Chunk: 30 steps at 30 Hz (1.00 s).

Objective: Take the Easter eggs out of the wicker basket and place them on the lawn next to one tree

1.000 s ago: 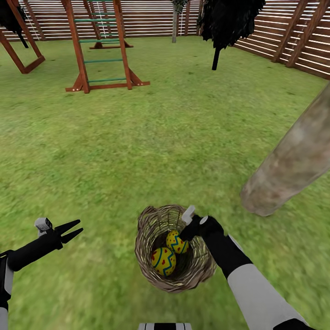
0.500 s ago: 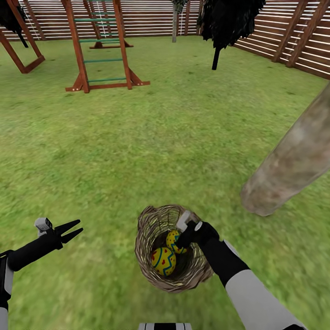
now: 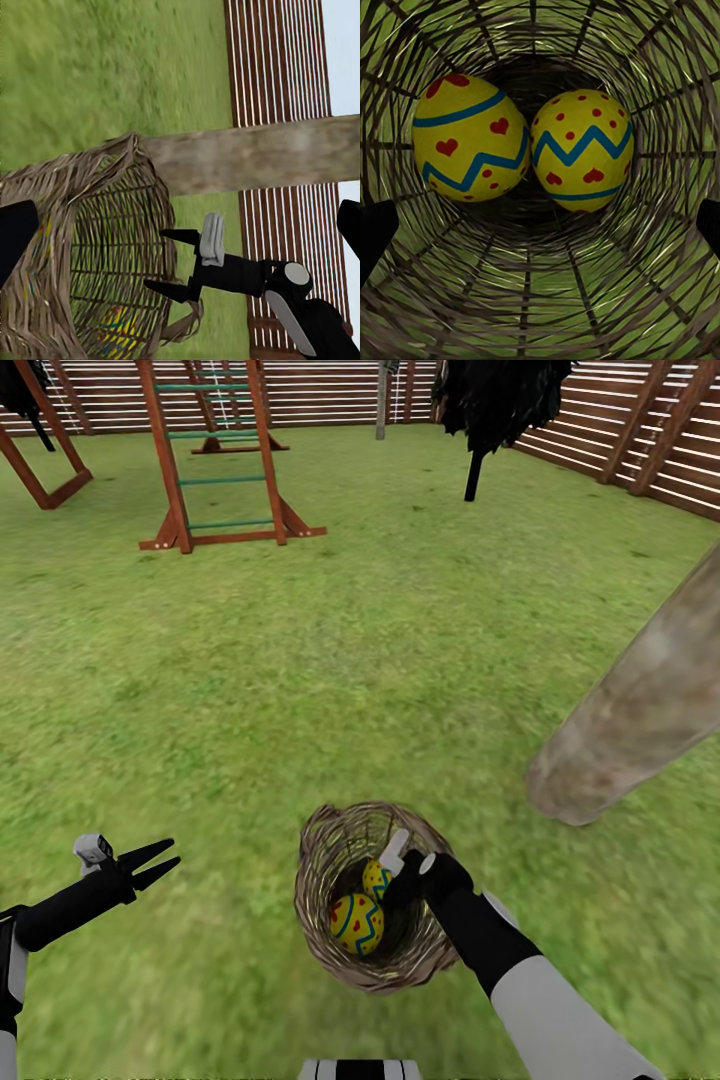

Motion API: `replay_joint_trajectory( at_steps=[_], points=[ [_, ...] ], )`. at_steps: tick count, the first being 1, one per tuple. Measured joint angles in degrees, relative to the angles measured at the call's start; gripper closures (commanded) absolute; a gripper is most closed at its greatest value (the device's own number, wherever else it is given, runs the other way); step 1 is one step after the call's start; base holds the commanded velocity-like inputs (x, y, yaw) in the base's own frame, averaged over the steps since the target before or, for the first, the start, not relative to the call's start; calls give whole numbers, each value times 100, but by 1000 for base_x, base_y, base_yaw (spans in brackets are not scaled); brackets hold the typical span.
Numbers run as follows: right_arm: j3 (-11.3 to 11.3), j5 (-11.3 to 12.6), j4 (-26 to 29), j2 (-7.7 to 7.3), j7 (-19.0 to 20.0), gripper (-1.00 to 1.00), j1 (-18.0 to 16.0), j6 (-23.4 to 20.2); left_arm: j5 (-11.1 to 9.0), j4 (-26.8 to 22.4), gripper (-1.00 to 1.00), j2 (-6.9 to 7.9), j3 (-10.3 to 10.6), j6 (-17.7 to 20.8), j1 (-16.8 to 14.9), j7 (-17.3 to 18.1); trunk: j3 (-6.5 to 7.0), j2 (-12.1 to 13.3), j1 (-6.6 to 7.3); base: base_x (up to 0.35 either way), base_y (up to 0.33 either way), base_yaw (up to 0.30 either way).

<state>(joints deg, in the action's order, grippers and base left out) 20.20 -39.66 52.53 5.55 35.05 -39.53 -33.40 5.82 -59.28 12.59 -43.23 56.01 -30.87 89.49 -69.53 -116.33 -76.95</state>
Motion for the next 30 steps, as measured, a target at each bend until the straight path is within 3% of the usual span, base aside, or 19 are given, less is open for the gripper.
replay_joint_trajectory(
  at_steps=[4, 10, 12, 17, 20, 30],
  points=[
    [51, -24, 26, -16, -3, -100, 0, 12, 4, 11, -100, 0, 0, 0, 0, 0, -36, 0, 0, 0, 0, 0],
    [1182, -112, 54, -68, -12, -100, -2, 19, 8, 26, -100, -8, 10, -1, -2, 0, -90, 0, 0, 0, 0, 0],
    [1353, -127, 63, -77, -20, -100, -7, 37, 10, 26, -100, -9, 11, -7, 0, 0, -108, 0, 0, 0, 0, 0],
    [1412, -286, 240, -76, -17, -100, -23, 55, 17, 33, -100, -23, 18, -7, 1, 0, -152, 0, 0, 0, 0, 0],
    [1410, -516, 302, -70, -11, -100, -25, 61, 23, 35, -100, -29, 19, -7, 1, 0, -172, 0, 0, 0, 0, 0],
    [1411, -621, 311, -59, -9, -100, -25, 134, 26, 35, -100, -37, 20, -9, -1, 0, -217, 0, 0, 0, 0, 0]
  ],
)
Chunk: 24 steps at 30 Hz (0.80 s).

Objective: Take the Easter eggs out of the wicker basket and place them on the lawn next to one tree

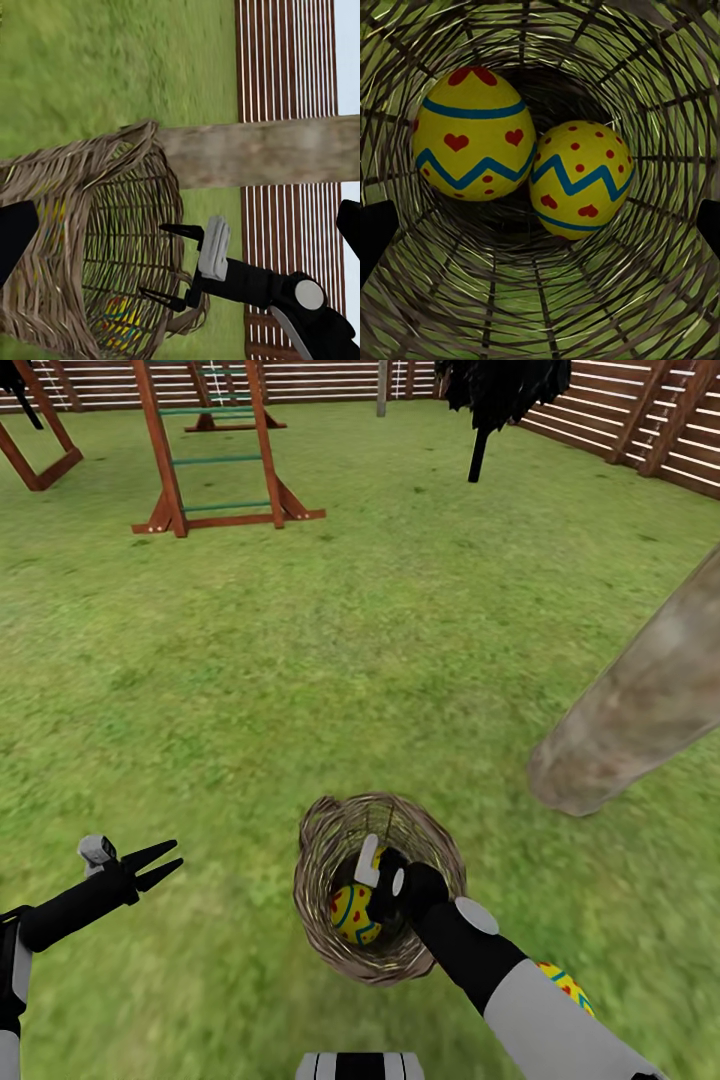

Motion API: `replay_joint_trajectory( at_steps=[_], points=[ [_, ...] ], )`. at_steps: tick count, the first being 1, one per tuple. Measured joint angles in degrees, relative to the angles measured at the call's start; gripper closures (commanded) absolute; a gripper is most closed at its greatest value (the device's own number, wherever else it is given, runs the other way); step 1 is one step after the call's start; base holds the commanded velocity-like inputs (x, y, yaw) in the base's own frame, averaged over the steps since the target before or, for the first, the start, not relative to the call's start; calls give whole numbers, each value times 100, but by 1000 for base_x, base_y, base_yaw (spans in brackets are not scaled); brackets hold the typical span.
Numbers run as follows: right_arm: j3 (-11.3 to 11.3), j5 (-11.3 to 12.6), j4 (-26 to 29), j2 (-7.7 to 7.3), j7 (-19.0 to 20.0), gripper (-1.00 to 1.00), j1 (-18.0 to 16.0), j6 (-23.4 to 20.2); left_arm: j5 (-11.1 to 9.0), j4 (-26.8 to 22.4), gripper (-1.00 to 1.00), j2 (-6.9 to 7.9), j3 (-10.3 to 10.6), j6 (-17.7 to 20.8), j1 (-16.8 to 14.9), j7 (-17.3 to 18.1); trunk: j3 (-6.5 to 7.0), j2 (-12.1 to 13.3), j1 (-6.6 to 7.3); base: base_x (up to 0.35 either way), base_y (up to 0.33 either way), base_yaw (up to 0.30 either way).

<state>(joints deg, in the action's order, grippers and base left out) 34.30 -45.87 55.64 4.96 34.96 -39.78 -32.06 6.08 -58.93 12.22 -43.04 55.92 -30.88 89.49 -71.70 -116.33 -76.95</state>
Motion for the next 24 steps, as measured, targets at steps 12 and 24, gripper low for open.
replay_joint_trajectory(
  at_steps=[12, 24],
  points=[
    [1, -3, 78, 22, -24, -100, -7, 138, 14, 9, -100, -21, 13, 0, 8, 0, -24, 0, 0, 0, 0, 0],
    [30, 6, 125, 45, -45, -100, -35, 144, 10, 112, -100, -33, 18, -28, 6, 0, -24, 0, 0, 0, 0, 0]
  ],
)
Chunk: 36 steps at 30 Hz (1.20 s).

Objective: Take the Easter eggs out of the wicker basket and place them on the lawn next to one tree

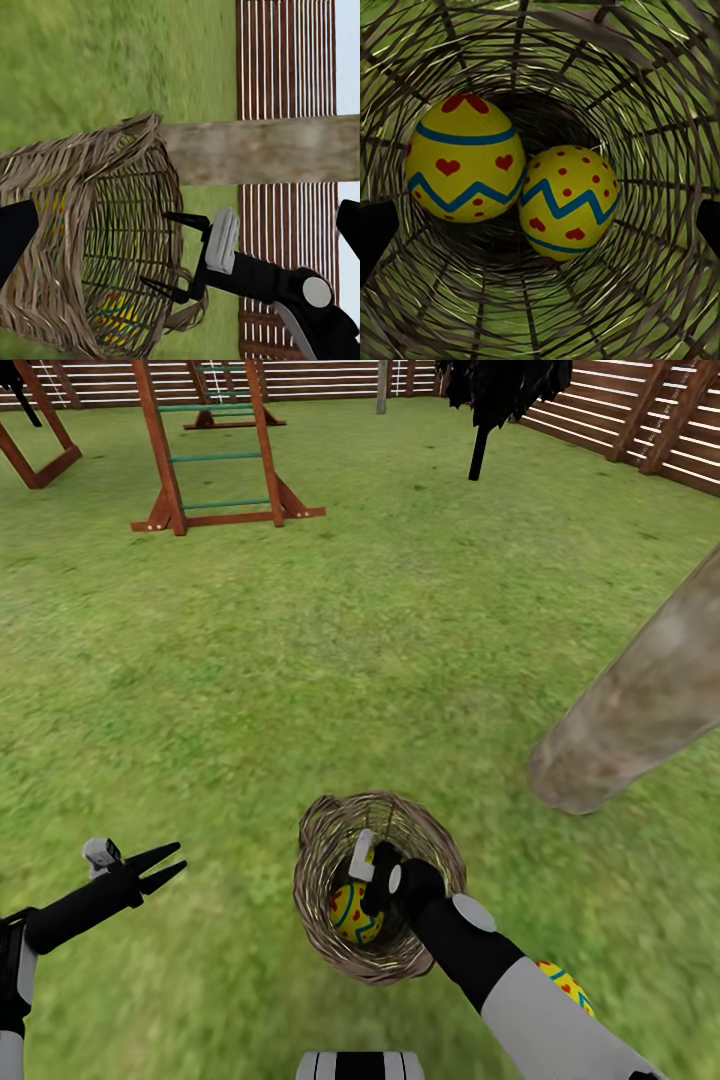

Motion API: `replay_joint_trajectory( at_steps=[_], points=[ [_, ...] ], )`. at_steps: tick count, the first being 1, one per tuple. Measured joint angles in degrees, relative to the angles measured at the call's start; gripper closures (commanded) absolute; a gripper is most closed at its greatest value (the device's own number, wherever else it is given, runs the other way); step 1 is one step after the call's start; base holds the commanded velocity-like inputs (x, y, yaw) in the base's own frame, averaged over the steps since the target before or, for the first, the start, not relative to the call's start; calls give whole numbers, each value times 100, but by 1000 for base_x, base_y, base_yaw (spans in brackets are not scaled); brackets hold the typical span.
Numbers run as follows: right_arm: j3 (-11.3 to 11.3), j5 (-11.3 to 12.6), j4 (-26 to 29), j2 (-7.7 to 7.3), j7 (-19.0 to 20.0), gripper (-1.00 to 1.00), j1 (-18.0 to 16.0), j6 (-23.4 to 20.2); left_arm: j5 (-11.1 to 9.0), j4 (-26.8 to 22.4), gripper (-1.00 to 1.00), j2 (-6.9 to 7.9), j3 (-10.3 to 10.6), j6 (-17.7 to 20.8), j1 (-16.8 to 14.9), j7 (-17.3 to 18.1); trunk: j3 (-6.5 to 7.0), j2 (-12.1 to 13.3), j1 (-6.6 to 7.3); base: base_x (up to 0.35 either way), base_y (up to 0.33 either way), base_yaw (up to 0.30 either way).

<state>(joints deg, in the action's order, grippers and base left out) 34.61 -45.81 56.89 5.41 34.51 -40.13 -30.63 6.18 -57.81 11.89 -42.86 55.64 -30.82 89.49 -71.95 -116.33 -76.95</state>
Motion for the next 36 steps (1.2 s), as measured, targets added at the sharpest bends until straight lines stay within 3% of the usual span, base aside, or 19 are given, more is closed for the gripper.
replay_joint_trajectory(
  at_steps=[3, 12, 17, 36],
  points=[
    [227, 10, -16, 2, 5, -100, 0, 4, -15, 28, -100, 0, 0, -6, 2, 0, 0, 0, 0, 0, 0, 0],
    [550, 27, -30, 12, 15, -100, 6, 75, -12, 46, -100, 0, 0, -7, 2, 0, 0, 0, 0, 0, 0, 0],
    [597, 43, -20, 93, 23, -100, 24, 100, -2, 46, -100, -2, 0, -7, 2, 0, 0, 0, 0, 0, 0, 0],
    [590, 18, -53, 112, -9, -100, -42, 273, -3, 49, -100, -17, 0, -12, 45, 0, 0, 0, 0, 0, 0, 0]
  ],
)
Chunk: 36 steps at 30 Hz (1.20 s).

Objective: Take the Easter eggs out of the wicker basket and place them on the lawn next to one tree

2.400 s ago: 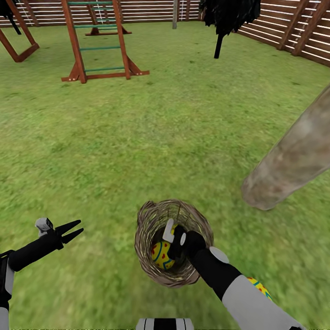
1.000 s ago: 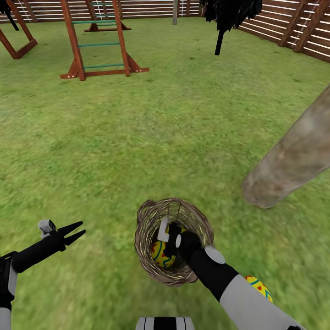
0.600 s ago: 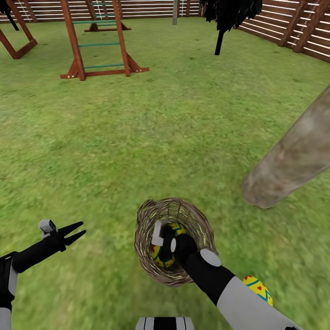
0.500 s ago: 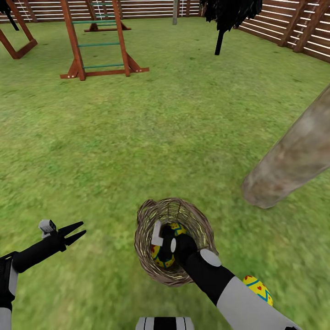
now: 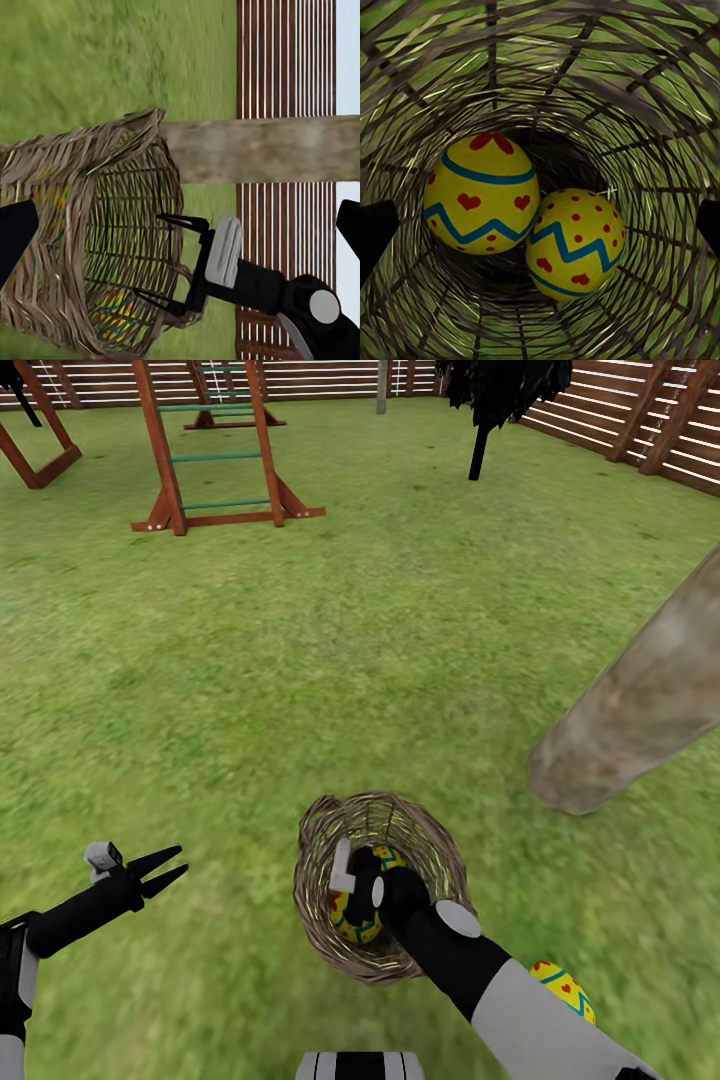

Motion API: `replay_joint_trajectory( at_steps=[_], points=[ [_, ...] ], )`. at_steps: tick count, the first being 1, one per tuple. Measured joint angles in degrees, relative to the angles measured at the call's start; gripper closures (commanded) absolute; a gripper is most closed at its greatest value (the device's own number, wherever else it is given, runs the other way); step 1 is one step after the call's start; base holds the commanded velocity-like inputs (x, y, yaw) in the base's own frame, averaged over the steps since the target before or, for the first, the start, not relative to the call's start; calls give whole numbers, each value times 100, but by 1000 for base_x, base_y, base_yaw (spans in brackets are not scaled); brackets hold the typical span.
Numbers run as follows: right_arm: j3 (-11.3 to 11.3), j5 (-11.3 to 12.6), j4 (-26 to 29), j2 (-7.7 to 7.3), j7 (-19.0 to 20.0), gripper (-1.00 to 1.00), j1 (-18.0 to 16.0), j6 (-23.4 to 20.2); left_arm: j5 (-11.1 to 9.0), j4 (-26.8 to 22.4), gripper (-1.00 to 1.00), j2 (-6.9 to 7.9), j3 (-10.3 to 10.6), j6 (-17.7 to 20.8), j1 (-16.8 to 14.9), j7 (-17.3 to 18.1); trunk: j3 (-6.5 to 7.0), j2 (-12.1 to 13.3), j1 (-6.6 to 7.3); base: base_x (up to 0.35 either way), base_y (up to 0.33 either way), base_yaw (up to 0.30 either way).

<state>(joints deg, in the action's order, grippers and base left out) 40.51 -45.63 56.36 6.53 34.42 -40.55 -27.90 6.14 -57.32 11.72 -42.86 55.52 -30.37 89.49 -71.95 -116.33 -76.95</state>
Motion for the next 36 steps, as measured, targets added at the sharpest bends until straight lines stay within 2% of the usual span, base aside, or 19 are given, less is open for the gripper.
replay_joint_trajectory(
  at_steps=[10, 15, 21, 22, 23, 31, 36],
  points=[
    [-277, -3, -103, 30, 19, -100, -87, -34, 1, 162, -100, 2, 1, -4, 83, 0, 0, 0, 0, 0, 0, 0],
    [-299, 3, -264, 32, 16, -100, -237, -46, 2, 164, -100, 2, 1, -4, 88, 0, 0, 0, 0, 0, 0, 0],
    [-457, 35, -456, 44, 15, -100, -431, -3, 2, 164, -100, 0, 1, -4, 89, 0, 0, 0, 0, 0, 0, 0],
    [-473, 16, -1283, 41, 15, -100, -819, 2, 2, 164, -100, 1, 1, -4, 89, 0, 0, 0, -1, 0, 0, 0],
    [-476, 37, -1369, 46, 15, -100, -848, -1, 2, 164, -100, 1, 1, -4, 89, 0, 0, 0, 0, 0, 0, 0],
    [-491, 48, -1423, 47, 15, -100, -864, -1, 2, 164, -100, 0, 1, -4, 89, 0, 0, 0, 0, 0, 0, 0],
    [-491, 45, -1420, 42, 15, -100, -873, 26, 2, 164, -100, 0, 1, -4, 89, 0, -54, -120, -66, 0, 0, 0]
  ],
)
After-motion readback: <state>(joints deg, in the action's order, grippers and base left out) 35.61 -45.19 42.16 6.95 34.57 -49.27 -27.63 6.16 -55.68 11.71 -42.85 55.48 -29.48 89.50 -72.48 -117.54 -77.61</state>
